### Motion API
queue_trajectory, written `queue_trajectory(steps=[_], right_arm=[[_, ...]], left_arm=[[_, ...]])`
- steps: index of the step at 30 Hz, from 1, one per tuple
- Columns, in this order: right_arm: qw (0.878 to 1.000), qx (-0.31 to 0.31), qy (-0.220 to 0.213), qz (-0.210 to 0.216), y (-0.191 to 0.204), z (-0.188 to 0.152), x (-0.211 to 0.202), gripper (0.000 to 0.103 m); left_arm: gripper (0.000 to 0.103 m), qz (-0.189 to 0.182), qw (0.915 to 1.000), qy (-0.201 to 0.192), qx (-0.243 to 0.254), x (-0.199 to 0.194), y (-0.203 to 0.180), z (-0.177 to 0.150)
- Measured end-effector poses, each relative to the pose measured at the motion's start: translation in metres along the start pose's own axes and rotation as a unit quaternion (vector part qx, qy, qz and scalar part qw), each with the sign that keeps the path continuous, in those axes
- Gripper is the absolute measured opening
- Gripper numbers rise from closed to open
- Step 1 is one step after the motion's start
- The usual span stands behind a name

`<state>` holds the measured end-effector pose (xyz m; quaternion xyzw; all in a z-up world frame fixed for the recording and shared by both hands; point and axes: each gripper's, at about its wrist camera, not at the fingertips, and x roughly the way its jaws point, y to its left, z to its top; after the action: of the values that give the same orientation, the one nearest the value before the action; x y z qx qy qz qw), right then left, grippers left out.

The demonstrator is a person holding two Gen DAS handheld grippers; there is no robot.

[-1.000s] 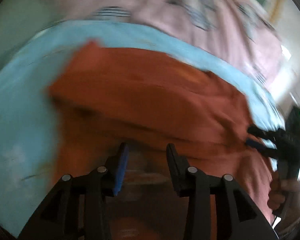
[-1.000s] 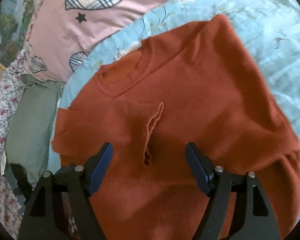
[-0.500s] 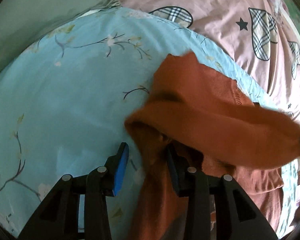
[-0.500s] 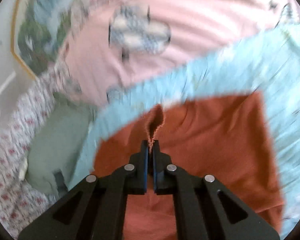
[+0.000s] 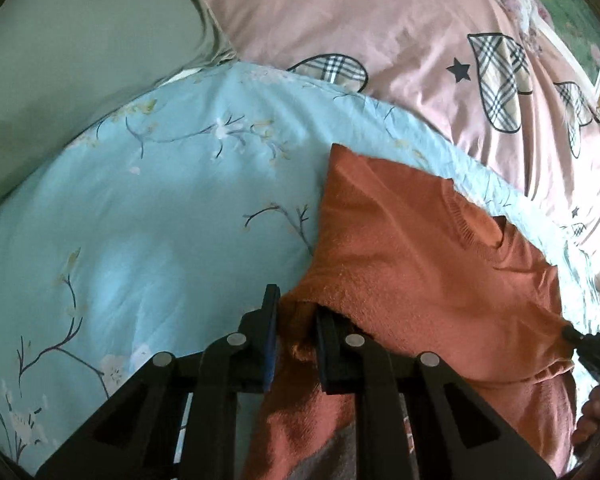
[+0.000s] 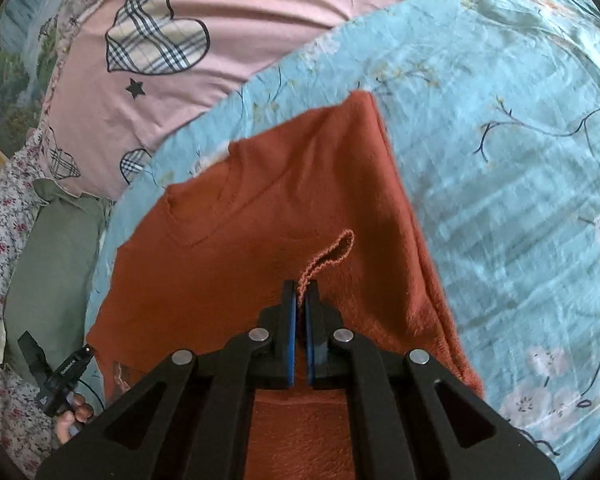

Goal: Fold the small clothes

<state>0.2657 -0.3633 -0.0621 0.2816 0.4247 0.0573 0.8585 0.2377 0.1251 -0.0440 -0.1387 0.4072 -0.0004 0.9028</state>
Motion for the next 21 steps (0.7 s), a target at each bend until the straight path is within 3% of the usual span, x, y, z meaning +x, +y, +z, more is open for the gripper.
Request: queue_trajectory(steps=[3, 6, 9, 13, 17, 21], right_arm=[[1.0, -0.013, -0.016, 0.001, 0.004, -0.001, -0.009, 0.005], [0.999, -0.039, -0.013, -0.035, 0.009, -0.003, -0.005, 0.005], [0.998, -0.029, 0.009, -0.057, 0.001, -0.007, 0.007, 0.005], [0.996, -0.015, -0.017, -0.085, -0.001, -0.012, -0.013, 0.008], [0.997, -0.04, -0.044, -0.045, 0.019, -0.012, -0.033, 0.008], [0.998, -0.062, 0.002, -0.009, 0.043, -0.015, -0.004, 0.008]], left_arm=[[0.016, -0.002, 0.9998, 0.011, -0.015, 0.004, 0.008, -0.002], [0.016, -0.009, 0.9994, 0.021, -0.026, 0.008, 0.012, -0.003], [0.018, -0.017, 0.9986, 0.037, -0.034, 0.012, 0.016, -0.004], [0.018, -0.021, 0.9981, 0.052, -0.026, -0.001, 0.022, -0.01], [0.015, -0.066, 0.9969, 0.043, 0.005, -0.037, 0.015, -0.006], [0.017, -0.135, 0.9899, 0.039, 0.022, -0.04, -0.022, 0.008]])
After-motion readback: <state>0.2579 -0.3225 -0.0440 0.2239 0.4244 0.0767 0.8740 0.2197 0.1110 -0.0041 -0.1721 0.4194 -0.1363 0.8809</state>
